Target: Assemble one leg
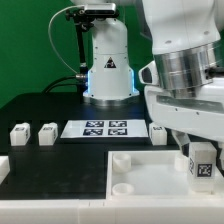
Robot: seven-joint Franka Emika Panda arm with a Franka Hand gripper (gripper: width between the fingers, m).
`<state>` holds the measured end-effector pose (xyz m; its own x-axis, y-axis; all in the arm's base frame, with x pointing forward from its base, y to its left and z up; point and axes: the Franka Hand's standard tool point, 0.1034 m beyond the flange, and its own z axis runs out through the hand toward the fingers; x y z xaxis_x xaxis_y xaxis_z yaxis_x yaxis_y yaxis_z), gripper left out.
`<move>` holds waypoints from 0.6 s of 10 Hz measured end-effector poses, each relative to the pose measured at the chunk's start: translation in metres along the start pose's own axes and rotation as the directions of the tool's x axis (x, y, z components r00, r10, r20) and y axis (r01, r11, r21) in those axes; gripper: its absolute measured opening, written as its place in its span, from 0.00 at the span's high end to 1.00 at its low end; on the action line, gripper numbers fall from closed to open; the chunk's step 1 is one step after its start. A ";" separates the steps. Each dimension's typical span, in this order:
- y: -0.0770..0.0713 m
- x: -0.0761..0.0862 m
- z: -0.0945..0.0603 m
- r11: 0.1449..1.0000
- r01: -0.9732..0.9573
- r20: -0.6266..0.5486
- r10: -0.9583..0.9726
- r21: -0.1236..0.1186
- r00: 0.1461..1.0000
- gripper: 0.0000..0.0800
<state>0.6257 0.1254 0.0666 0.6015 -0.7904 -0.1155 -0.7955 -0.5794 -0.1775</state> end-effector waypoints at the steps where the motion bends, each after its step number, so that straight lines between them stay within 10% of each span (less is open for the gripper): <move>1: 0.000 0.001 0.000 0.995 0.096 0.000 -0.096 0.000 0.995 0.19; 3: 0.001 0.000 0.000 0.938 0.346 0.010 -0.346 -0.014 0.938 0.19; 5: -0.009 0.004 -0.012 0.713 0.696 0.015 -0.697 -0.092 0.717 0.19; 6: -0.009 0.006 -0.011 0.603 0.792 0.015 -0.795 -0.092 0.607 0.19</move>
Offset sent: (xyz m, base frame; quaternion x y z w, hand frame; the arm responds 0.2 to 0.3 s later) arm 0.0088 -0.0118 0.0135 -0.1237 -0.0060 -0.3806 0.9164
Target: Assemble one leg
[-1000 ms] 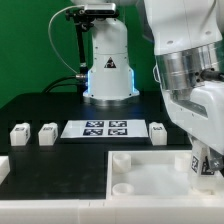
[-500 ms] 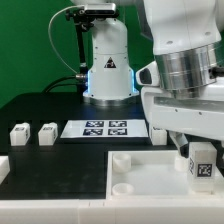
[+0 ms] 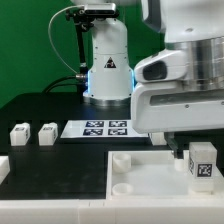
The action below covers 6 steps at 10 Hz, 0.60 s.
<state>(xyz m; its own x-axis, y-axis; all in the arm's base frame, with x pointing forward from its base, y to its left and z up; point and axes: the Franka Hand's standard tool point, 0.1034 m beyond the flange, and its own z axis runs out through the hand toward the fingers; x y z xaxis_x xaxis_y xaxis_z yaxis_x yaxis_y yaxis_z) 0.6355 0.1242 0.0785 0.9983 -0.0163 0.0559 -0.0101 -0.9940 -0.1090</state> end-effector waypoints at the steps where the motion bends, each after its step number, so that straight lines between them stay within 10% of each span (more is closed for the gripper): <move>1: 0.005 0.002 0.000 0.998 0.055 -0.019 -0.055 0.003 0.998 0.19; 6: 0.006 0.001 0.002 0.951 -0.309 -0.012 0.309 0.015 0.951 0.61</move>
Offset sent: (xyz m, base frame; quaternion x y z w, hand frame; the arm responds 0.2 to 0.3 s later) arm 0.0000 0.0000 0.0000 0.0000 0.0000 0.1790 0.9838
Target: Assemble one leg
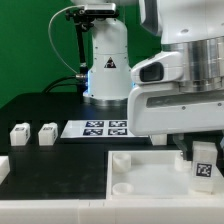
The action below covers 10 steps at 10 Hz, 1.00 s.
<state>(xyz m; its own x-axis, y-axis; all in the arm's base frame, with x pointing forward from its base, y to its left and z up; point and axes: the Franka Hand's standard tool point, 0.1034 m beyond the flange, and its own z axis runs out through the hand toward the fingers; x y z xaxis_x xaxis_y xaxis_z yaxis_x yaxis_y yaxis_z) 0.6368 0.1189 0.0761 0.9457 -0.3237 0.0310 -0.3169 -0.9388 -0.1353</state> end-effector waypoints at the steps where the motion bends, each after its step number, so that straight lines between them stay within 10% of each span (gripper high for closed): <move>1: 0.000 0.000 0.000 0.993 -0.117 0.001 0.117 -0.001 0.993 0.62; 6: -0.001 -0.004 0.005 0.476 -0.878 0.069 0.875 0.061 0.479 0.62; 8: -0.001 -0.005 0.005 0.489 -0.870 0.065 0.868 0.067 0.493 0.62; 10: -0.002 -0.005 0.006 0.525 -0.848 0.063 0.846 0.069 0.529 0.34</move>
Offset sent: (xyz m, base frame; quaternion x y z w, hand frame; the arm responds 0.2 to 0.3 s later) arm 0.0028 -0.0047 -0.0034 0.0726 0.0343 0.4453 0.8918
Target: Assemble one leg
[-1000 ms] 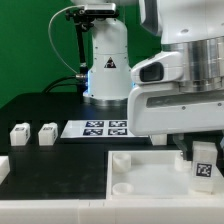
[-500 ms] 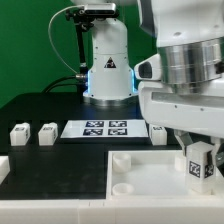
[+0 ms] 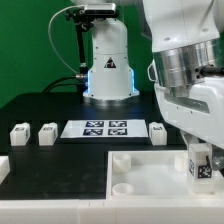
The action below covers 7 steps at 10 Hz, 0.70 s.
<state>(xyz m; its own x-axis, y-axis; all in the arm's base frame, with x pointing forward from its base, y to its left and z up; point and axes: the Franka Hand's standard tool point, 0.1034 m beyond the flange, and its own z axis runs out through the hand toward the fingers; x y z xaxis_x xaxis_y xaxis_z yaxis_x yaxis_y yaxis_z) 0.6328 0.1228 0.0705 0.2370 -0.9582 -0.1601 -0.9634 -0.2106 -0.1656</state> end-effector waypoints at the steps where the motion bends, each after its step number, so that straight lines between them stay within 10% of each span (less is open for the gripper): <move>1: 0.000 -0.001 -0.001 0.979 0.203 0.004 -0.203 -0.016 0.979 0.24; 5: -0.001 -0.005 -0.002 0.700 0.712 0.005 -0.713 -0.062 0.701 0.19; 7: 0.000 0.001 -0.002 0.403 0.911 0.022 -0.913 -0.090 0.406 0.19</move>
Offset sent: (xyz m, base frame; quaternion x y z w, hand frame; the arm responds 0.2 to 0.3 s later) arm 0.0000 0.0000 0.0000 0.0000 0.0000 -0.3523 0.9359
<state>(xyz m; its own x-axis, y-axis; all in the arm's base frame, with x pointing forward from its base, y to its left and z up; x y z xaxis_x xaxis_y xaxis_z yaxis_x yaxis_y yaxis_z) 0.6325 0.1218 0.0725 0.9791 -0.1928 0.0646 -0.1838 -0.9750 -0.1248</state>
